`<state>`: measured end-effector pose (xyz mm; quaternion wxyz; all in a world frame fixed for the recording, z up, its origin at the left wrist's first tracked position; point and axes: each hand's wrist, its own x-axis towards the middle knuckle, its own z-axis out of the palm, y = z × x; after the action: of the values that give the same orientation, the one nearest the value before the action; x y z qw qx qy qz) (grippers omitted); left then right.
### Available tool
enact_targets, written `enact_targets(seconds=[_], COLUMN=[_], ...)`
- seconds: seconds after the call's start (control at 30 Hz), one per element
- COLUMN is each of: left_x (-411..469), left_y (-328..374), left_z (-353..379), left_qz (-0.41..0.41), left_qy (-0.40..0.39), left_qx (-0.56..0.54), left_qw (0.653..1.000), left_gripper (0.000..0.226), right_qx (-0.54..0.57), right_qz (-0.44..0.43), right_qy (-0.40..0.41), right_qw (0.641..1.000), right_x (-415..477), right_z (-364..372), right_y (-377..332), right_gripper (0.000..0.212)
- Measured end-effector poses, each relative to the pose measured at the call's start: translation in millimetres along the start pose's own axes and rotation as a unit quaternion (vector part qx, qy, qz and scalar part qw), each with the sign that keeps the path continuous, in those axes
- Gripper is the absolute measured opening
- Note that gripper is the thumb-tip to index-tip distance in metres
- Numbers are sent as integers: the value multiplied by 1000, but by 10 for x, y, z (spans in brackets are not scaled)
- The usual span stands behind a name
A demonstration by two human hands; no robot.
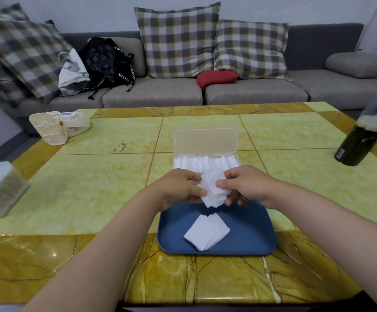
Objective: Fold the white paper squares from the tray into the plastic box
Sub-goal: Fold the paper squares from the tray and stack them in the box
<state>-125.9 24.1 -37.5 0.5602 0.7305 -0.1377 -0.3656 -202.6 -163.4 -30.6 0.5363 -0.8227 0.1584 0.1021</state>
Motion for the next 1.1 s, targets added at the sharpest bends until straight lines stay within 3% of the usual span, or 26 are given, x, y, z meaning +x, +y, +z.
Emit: enact_targets(seconds=[0.13,0.27,0.33,0.47,0.6,0.8,0.93,1.0,1.1], left_x=[7,-43,-70,-130,-138,-98,-81,-65,-49], left_y=[-21,-25,-6,90,123,108,113,110,99], left_z=[-12,-11,12,80,97,132,145,136,99], left_qz=[-17,13,47,92,51,9,-12,-7,2], left_qy=[38,71,69,120,65,66,68,88,121], left_qx=[53,295,332,228,52,-105,-194,-206,-187], left_qw=[998,953,940,962,995,992,979,975,975], left_gripper=[30,38,40,24,28,20,18,20,21], right_qx=[7,31,41,64,103,150,169,165,145], right_qz=[17,30,31,13,-12,-18,-30,-46,-72], right_qy=[22,34,31,23,29,66,142,166,132], right_qw=[1000,998,998,998,994,986,975,971,978], right_x=[-20,-32,-42,-71,-77,-76,-75,-74,-91], right_z=[-37,-87,-109,-99,-35,29,54,32,-6], right_y=[39,45,27,-23,-57,-84,-123,-150,-198], right_gripper=[8,14,17,16,9,18,10,4,6])
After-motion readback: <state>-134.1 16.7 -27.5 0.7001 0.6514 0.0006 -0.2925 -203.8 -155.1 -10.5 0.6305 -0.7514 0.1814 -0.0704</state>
